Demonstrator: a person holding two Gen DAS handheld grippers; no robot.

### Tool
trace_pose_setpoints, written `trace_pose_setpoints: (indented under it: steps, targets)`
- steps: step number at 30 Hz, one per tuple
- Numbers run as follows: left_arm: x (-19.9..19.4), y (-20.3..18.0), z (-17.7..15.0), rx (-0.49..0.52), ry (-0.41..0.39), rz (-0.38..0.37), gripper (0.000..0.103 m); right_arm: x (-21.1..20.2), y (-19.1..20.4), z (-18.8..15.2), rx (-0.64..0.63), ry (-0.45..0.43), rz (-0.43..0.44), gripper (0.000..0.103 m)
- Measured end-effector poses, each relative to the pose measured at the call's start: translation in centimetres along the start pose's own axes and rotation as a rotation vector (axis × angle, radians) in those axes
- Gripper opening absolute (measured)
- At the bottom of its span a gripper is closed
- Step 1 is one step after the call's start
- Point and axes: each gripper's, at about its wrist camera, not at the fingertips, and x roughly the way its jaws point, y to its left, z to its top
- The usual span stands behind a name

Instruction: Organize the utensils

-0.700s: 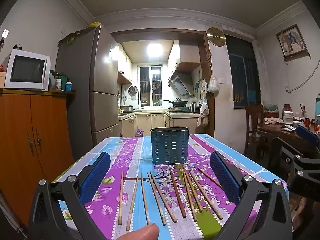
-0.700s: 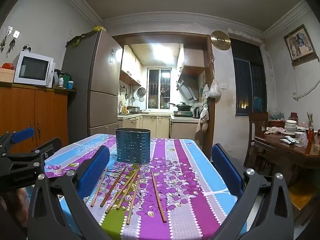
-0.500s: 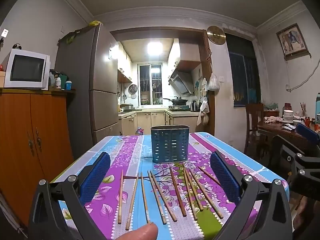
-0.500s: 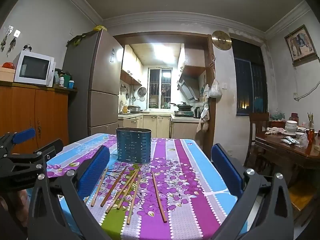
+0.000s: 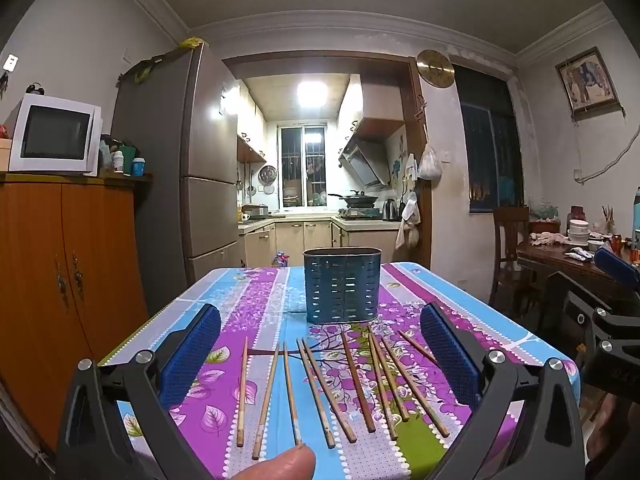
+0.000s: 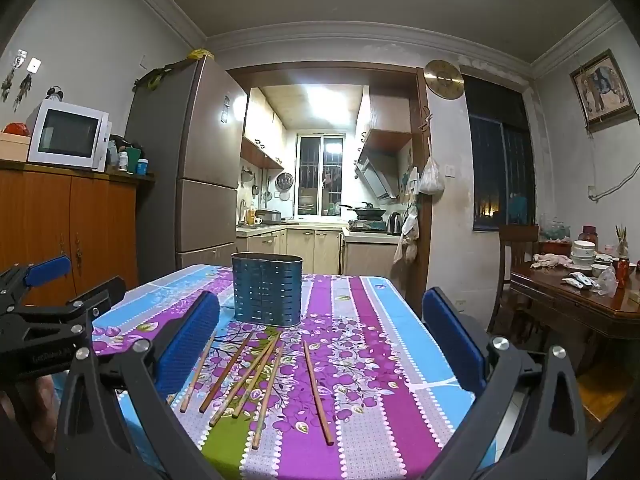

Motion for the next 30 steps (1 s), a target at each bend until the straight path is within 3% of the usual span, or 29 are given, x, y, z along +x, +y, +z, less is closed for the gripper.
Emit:
trace_pose_setpoints:
  steps: [30]
  targets:
    - [0.2,0.5,-0.1,0.008,0.004,0.001,0.099,1.4,0.7,-1.5,-0.007,0.017,0.007,0.098]
